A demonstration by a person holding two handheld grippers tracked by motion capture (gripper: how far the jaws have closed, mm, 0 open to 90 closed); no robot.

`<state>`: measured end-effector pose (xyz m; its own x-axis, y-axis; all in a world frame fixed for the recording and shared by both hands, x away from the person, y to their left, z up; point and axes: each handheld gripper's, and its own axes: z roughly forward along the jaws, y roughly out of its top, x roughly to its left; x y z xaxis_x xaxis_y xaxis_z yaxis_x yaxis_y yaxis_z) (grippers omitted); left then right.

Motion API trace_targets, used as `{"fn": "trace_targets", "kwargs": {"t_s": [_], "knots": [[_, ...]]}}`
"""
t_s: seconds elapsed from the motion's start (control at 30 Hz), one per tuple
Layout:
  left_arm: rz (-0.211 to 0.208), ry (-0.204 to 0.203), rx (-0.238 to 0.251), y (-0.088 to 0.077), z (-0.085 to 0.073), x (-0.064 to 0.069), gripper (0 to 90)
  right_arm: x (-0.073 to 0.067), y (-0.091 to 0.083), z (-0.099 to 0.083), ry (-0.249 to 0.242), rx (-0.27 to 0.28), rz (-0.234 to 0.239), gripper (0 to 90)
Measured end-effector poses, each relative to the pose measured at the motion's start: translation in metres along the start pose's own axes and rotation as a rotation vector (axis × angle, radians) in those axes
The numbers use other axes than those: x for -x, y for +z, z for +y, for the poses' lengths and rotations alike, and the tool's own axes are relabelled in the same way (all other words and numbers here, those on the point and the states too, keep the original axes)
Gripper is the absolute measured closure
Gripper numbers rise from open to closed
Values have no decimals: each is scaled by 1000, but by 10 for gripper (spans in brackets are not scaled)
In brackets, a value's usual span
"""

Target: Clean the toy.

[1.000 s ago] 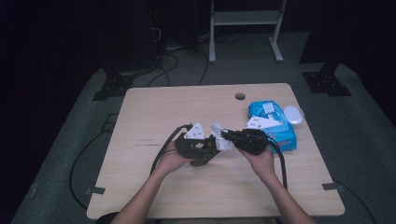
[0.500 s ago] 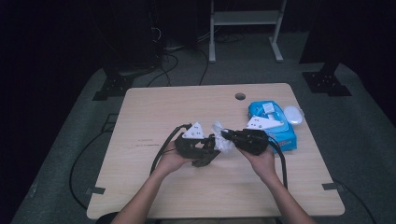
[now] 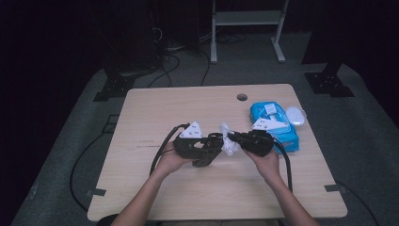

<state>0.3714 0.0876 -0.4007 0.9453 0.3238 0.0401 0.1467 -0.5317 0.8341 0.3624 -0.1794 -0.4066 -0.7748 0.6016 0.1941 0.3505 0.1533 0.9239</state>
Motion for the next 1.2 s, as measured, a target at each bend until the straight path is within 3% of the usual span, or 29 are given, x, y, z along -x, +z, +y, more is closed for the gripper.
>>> {"fn": "trace_targets", "kwargs": {"t_s": [0.1, 0.23, 0.43, 0.63, 0.73, 0.87, 0.97, 1.07, 1.17, 1.2], "knots": [[-8, -18, 34, -4, 1, -2, 583, -2, -1, 3, -7, 14, 11, 838], [1, -18, 36, -6, 0, -3, 583, 3, 3, -6, 20, -31, 11, 838], [6, -5, 11, 0, 1, 0, 583, -8, -1, 8, -5, 21, 27, 839], [2, 32, -16, 9, 6, 8, 583, -36, 6, 23, -73, 28, 97, 839], [4, 26, -8, 9, 6, 8, 583, -42, 8, 25, -114, 15, 85, 839], [20, 25, -13, 4, 4, 5, 583, -26, 1, 19, -66, 17, 45, 839], [22, 10, 2, 1, 3, 2, 584, -11, -1, 9, -37, -14, -11, 839], [29, 10, 9, -1, 3, 1, 584, 5, 1, -6, 36, -39, -4, 839], [22, 3, 18, -2, 3, 0, 583, 9, 4, -12, 82, -38, 35, 839], [21, 2, 20, -2, 3, 0, 583, 8, 5, -12, 77, -37, 38, 839]]}}
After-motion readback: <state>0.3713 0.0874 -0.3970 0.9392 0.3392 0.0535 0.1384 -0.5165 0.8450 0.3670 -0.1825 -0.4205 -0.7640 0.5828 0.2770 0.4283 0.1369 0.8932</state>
